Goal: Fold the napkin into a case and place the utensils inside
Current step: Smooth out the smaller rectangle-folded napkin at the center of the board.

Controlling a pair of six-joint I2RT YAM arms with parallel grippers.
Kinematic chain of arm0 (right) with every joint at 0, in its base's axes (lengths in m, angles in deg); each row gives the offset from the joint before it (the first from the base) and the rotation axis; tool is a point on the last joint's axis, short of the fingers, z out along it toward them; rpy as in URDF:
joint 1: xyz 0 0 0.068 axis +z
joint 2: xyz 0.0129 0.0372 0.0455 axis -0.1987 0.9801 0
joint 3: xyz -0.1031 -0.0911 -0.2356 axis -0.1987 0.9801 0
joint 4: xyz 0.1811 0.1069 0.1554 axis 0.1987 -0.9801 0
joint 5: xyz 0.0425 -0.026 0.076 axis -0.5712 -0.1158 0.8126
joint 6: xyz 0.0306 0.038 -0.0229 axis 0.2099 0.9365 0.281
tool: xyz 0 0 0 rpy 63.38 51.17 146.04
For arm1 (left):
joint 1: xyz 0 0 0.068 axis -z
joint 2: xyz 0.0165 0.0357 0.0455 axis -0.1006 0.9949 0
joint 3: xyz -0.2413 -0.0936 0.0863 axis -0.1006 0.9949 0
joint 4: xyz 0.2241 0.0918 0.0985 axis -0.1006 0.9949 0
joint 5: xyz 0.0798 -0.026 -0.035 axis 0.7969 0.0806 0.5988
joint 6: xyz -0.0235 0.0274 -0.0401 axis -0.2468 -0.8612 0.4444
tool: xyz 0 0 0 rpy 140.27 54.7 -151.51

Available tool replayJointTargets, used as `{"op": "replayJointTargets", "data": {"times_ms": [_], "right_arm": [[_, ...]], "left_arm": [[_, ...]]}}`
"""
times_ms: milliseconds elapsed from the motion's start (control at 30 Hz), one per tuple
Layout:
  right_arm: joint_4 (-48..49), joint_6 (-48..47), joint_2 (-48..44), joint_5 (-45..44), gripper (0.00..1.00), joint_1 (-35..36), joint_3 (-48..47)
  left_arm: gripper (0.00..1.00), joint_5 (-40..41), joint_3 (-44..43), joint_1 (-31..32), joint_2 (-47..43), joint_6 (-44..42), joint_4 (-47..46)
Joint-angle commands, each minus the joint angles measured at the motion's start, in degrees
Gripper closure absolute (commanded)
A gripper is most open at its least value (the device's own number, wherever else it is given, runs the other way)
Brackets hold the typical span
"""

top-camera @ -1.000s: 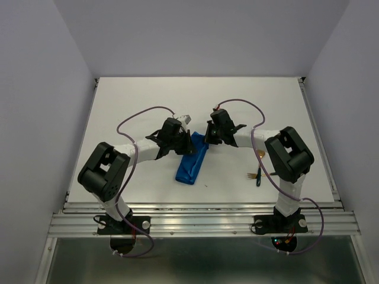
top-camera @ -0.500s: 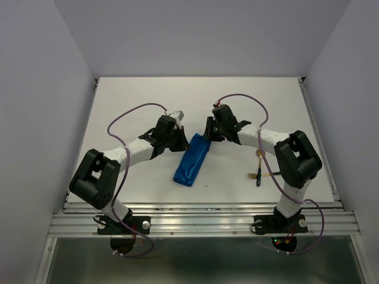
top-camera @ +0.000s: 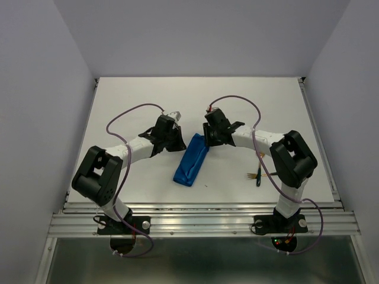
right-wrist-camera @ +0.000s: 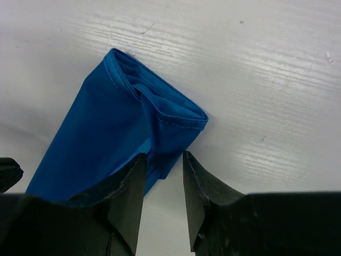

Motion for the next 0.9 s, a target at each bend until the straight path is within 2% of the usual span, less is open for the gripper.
{"op": "replayJointTargets", "data": {"times_ms": [0,133,467,867], "right_arm": [[-0.4,-0.7,1.3,-2.5,0.61,0.8,-2.7],[-0.1,-0.2,1.9,-2.8,0.64,0.8,-3.5],[0.8,1.1,1.3,-2.9,0.85,0.8,-3.2],[0.9,2.3,1.8,-1.3,0.90,1.3,-3.8]], "left_arm": [[1.00,0.8,1.5,0.0,0.5,-1.4,-0.4],[1.00,0.0,1.6,0.0,2.6,-1.7,-0.6],[1.00,-5.7,0.8,0.0,6.3,-2.2,-3.2],[1.00,-10.7,-4.1,1.9,11.4,-0.2,-6.4]]}}
